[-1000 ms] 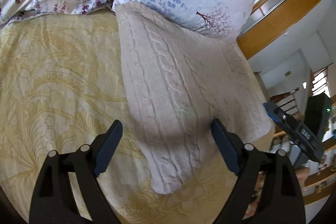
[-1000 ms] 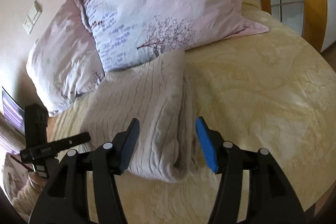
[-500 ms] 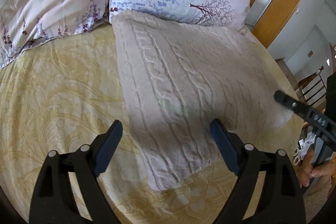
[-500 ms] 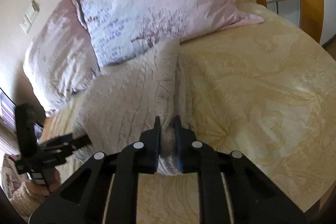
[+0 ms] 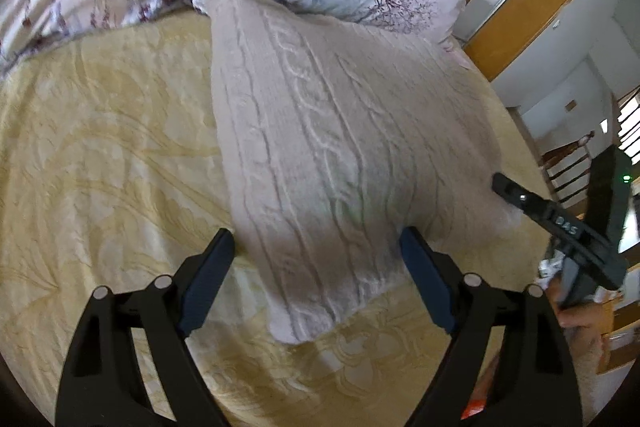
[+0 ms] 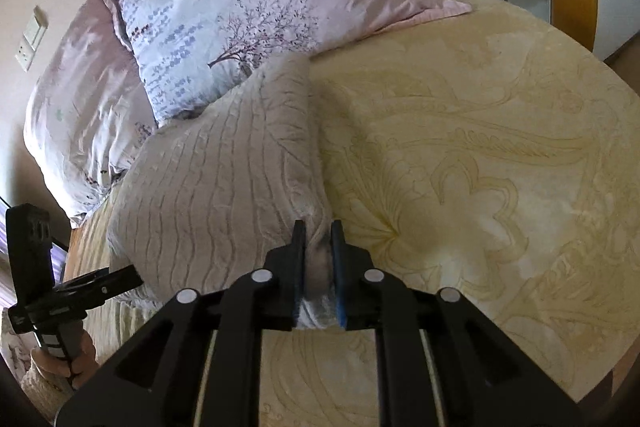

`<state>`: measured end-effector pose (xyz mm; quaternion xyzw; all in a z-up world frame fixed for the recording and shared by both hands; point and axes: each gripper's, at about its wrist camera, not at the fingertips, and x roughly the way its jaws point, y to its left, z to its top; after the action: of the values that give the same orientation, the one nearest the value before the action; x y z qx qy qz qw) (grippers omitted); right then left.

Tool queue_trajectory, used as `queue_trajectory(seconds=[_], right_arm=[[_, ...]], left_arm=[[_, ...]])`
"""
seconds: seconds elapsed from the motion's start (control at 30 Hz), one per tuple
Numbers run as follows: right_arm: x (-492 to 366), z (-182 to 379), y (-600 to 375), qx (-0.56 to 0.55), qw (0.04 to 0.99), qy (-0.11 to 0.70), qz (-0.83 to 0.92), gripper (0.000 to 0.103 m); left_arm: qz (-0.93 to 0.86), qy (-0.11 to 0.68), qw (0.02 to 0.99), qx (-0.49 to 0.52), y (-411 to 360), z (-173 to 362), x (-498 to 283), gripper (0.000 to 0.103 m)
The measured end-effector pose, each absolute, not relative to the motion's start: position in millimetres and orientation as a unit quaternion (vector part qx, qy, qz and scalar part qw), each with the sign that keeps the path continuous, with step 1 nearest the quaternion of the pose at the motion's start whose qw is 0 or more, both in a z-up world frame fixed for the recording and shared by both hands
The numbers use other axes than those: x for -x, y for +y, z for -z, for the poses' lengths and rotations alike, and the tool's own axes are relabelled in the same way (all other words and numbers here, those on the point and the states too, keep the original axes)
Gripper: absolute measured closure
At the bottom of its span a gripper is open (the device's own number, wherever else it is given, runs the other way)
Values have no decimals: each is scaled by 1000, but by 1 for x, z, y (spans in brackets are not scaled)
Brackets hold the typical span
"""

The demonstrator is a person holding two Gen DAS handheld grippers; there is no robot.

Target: Fold small clothes

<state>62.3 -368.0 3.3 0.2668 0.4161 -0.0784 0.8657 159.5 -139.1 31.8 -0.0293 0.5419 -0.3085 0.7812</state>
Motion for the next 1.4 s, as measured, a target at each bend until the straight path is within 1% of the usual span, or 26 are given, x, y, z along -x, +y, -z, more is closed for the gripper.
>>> queue_trajectory(seconds=[0.03, 0.1, 0.13, 0.2, 0.23, 0.33, 0.43, 0.47, 0.53, 0.57, 0.6, 0.8, 0.9, 0.97, 1.03, 1.13, 1.23, 1.27, 1.3, 1.4], right_arm=[[-62, -6, -368, -265, 864, 421, 77, 86], [-63, -15, -370, -266, 861, 427, 71, 67], [-64, -21, -372, -272, 860, 426, 68, 61], [-68, -33, -379, -296, 863, 405, 54, 32], [-73, -37, -381, -307, 863, 398, 49, 28], [-98, -42, -389, -338, 856, 389, 37, 28], [-130, -36, -396, -346, 849, 397, 47, 29], [-138, -33, -398, -348, 845, 402, 49, 34], [-152, -22, -398, -354, 834, 420, 45, 59], [-155, -18, -396, -353, 831, 428, 40, 83], [-157, -17, -392, -347, 833, 430, 35, 90], [-141, -47, -390, -293, 880, 367, 73, 95], [-148, -35, -396, -290, 867, 394, 94, 95], [-153, -15, -395, -281, 850, 433, 105, 95], [-154, -9, -392, -272, 850, 438, 108, 95], [-148, -25, -391, -262, 859, 425, 116, 93], [-138, -47, -380, -248, 879, 393, 107, 84], [-135, -53, -371, -239, 886, 386, 96, 77], [-135, -55, -364, -231, 888, 388, 85, 72], [-142, -40, -350, -199, 876, 432, 83, 67]], left_arm=[[314, 543, 778, 38, -137, -33, -160, 20], [327, 540, 773, 66, -129, -40, -163, 20], [327, 538, 773, 77, -125, -43, -166, 20], [320, 533, 777, 99, -117, -49, -177, 20], [318, 519, 788, 99, -115, -51, -182, 20], [309, 530, 779, 130, -112, -48, -202, 20], [301, 556, 758, 162, -112, -36, -219, 20], [296, 563, 753, 169, -112, -32, -224, 20], [298, 573, 742, 182, -113, -24, -230, 20], [299, 574, 738, 187, -113, -23, -231, 20], [302, 575, 736, 191, -113, -21, -233, 20], [308, 564, 748, 166, -128, -25, -239, 19], [312, 564, 749, 153, -140, -24, -242, 19], [312, 567, 747, 152, -141, -23, -241, 18], [312, 565, 749, 149, -145, -23, -242, 17], [316, 565, 747, 150, -145, -24, -241, 17], [316, 555, 756, 141, -138, -29, -238, 17], [316, 554, 758, 139, -136, -29, -236, 17], [316, 553, 759, 136, -136, -29, -236, 17], [315, 554, 759, 135, -137, -28, -236, 17]])
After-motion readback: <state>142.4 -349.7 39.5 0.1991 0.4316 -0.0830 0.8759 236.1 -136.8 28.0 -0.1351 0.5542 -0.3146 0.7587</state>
